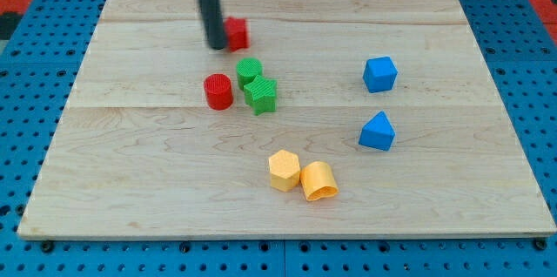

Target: Move red star towards top left

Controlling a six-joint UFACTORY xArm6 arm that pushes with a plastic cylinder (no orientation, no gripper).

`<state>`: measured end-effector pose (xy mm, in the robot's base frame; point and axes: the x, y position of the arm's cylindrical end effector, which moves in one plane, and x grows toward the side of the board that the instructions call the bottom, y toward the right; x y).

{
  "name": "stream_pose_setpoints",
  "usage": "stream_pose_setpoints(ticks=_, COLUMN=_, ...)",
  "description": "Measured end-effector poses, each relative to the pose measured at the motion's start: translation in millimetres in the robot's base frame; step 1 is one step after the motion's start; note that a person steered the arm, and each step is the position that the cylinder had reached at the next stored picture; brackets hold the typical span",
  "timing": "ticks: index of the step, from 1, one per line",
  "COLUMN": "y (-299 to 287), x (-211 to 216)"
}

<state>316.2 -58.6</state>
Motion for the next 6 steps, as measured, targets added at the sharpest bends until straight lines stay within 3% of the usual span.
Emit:
stream_pose_setpoints(ticks=1, y=59.2, x=0.2)
stream_pose_setpoints(ticks=2, y=55.0, x=-32.2)
stream_pose_setpoints(ticks=3, y=-1.4, x=-76.8)
stream_pose_setpoints(ticks=4, y=67.9, x=-92.7)
stream_pose_setpoints(ticks=5, y=53.6, x=-123.3)
stream_pose_setpoints(ticks=6, y=-22.7, x=-123.1)
